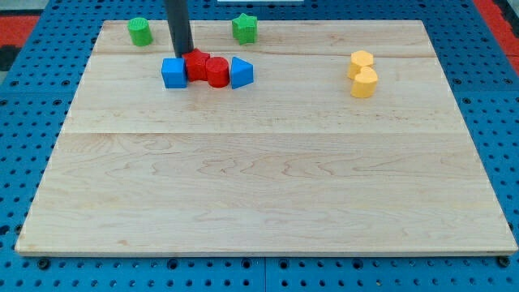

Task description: Move red star to the top right of the board

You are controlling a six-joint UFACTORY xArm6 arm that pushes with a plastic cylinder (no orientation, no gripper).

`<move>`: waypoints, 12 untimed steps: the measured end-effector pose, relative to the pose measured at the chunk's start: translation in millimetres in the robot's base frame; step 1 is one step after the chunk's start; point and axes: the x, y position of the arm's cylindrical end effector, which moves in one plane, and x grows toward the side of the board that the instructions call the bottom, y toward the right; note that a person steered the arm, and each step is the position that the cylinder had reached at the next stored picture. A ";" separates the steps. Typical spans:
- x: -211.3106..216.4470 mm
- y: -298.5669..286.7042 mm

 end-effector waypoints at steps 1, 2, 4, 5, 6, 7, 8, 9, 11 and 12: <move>21.2 -9.4; 36.0 -16.8; 65.8 -7.1; 44.6 2.7; 18.5 11.4; 18.2 5.8; 4.6 25.8; -6.5 24.2; -12.4 80.2; -14.2 67.8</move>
